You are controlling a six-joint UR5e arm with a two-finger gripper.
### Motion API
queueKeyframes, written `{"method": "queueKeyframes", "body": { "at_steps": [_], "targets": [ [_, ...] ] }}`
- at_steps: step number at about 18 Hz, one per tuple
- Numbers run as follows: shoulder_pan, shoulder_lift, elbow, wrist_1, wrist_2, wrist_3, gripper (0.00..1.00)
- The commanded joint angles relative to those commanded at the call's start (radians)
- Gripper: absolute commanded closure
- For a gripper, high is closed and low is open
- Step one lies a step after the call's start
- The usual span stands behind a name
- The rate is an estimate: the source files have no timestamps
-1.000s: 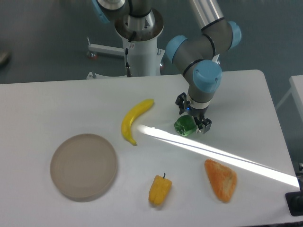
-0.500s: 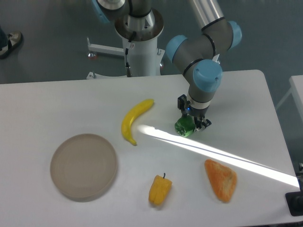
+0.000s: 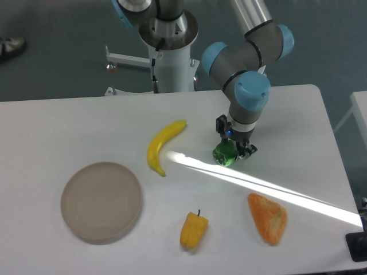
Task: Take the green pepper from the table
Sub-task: 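Close the gripper on the green bell pepper, then lift the gripped green bell pepper up off the table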
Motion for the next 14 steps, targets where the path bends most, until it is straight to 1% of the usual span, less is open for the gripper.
{"method": "queueKeyframes", "body": {
  "at_steps": [8,11,13,14],
  "targets": [
    [0.002,0.002,0.011,0.0,0.0,0.0,0.71],
    [-0.003,0.012,0.043,-0.012,-0.002,-0.009,0.71],
    [-0.006,0.018,0.06,-0.012,-0.043,-0.041,0.71],
    [-0.008,0.024,0.08,-0.017,-0.063,-0.057,0.71]
  ]
}}
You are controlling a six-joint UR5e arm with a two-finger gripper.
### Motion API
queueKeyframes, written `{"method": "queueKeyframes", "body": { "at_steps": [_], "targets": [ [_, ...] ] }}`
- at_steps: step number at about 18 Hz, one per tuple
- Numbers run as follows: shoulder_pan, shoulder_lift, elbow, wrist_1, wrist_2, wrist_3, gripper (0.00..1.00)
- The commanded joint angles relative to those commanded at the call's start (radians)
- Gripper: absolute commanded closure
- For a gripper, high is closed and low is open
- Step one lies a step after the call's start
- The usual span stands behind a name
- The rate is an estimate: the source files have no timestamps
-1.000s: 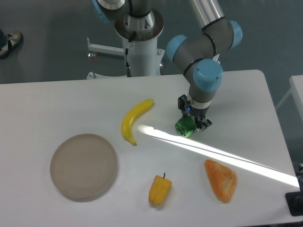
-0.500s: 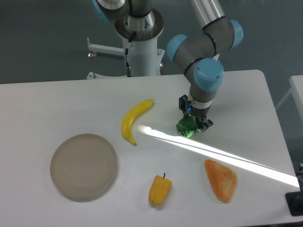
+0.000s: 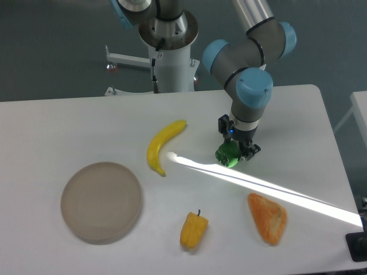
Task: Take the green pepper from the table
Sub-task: 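Lift the gripped green bell pepper up off the table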
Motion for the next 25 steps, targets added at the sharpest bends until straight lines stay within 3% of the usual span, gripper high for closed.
{"method": "queueKeyframes", "body": {
  "at_steps": [3,9,25],
  "targets": [
    [-0.002,0.003,0.055,-0.078,-0.012,-0.008,0.71],
    [-0.009,0.006,0.126,-0.117,-0.045,-0.038,0.71],
    [-0.043,0.008,0.197,-0.112,-0.045,-0.063,0.71]
  ]
}}
